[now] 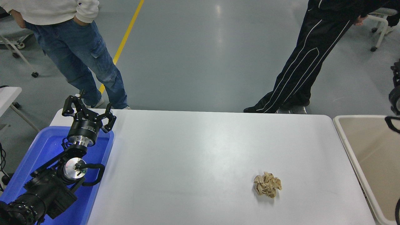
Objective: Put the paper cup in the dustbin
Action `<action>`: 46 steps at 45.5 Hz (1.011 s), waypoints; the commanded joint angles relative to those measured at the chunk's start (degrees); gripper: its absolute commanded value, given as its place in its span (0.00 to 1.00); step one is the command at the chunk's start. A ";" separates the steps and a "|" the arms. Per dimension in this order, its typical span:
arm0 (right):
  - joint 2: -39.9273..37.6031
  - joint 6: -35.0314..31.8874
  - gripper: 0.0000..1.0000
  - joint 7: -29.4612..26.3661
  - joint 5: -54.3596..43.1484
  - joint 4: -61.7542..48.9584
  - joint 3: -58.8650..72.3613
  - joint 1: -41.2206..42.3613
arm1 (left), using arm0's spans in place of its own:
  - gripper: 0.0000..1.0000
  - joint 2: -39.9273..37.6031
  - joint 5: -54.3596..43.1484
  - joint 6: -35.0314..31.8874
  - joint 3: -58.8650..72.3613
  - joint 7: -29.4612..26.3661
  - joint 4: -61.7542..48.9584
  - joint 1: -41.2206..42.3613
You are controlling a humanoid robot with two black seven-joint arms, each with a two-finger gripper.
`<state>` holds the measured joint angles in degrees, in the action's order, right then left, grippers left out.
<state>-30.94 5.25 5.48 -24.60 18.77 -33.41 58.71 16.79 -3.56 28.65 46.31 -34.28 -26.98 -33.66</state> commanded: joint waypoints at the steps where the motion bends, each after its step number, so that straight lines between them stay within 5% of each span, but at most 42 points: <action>1: -3.25 -0.24 0.99 0.06 -0.10 15.41 -13.87 -2.55 | 1.00 0.00 -0.04 0.00 0.01 0.00 0.00 0.00; 25: 5.89 -1.73 0.99 9.28 -0.36 26.31 -37.08 -23.99 | 1.00 0.00 -0.04 0.00 0.01 0.00 0.00 0.00; 46: 9.06 -4.54 0.99 17.63 -0.98 26.75 -37.70 -31.99 | 1.00 0.00 0.05 0.00 0.01 0.00 0.00 0.00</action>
<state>-23.15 2.45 19.39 -25.38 44.80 -69.82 30.31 16.78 -3.55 28.65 46.32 -34.28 -26.98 -33.66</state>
